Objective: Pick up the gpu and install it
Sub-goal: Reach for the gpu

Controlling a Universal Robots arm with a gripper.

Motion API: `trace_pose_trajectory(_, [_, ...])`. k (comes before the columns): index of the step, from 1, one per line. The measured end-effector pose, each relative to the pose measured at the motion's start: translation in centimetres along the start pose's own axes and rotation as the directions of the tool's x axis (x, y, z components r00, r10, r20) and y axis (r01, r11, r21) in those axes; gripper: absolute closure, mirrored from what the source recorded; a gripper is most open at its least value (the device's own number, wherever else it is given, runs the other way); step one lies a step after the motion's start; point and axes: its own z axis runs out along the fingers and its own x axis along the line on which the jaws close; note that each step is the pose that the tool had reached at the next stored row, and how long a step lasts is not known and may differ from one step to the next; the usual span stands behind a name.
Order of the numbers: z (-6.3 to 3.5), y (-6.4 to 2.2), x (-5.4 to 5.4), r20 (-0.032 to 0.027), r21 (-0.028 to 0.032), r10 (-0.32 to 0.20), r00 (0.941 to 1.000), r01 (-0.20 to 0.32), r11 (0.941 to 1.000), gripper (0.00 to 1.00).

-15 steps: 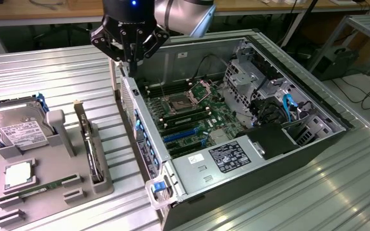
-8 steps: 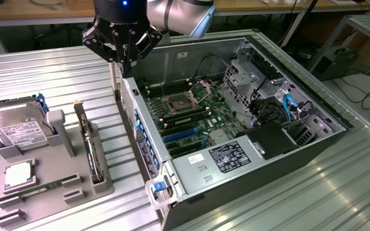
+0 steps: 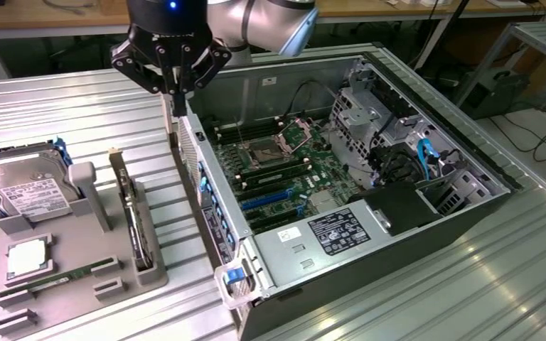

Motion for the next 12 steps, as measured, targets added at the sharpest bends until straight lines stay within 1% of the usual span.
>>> trace_pose_trajectory(12, [-0.05, -0.22, 1.5, 0.0000, 0.0000, 0.000, 1.0000, 0.000, 1.0000, 0.89])
